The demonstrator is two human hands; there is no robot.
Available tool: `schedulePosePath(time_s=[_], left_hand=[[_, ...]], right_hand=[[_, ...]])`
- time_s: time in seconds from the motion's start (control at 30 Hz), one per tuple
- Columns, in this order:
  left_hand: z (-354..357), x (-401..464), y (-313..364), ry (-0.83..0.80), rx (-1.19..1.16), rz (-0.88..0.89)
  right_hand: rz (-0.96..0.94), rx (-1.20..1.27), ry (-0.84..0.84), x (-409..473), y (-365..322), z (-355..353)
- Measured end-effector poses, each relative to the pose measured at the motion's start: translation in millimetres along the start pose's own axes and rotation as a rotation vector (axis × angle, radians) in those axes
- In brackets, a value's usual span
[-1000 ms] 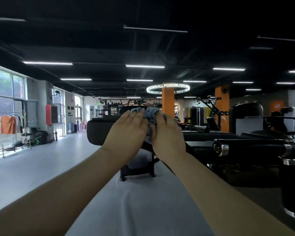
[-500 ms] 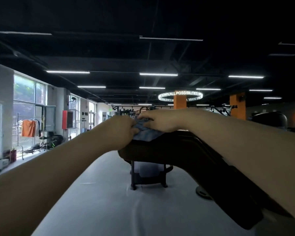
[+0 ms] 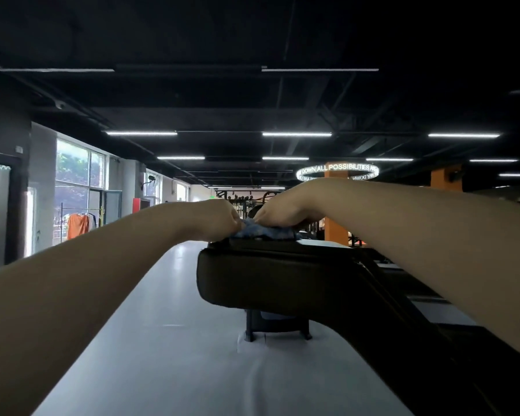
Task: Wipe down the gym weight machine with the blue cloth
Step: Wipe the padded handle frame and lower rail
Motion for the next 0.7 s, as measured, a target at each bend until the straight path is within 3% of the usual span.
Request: schedulePosePath(time_s=[0.2,0.43,0.7], left_hand=[[1.4,18.5,6.0,-0.125,-0.073,-0.084],[16.8,35.1,49.3,-0.224,0.076,-0.028],[45.8,51.3,100.5,-0.397,0.235,0.069]], right_hand=[[-0.025,-0.004,0.010,9.8,20.6,-0.8],[-0.022,-0.031,0.002,-8.2,57.1,3.0],[-0.003,0.279,-0.078,-44.0,114.7,19.1]])
Point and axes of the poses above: each hand's wrist, its own x-axis towards the middle knuckle, its own z-axis out of the palm, y = z × x, the point moved 2 cm from there along x, towards the middle knuckle, and after that the axes turned 13 degrees about -x, right-handed, at the moved point
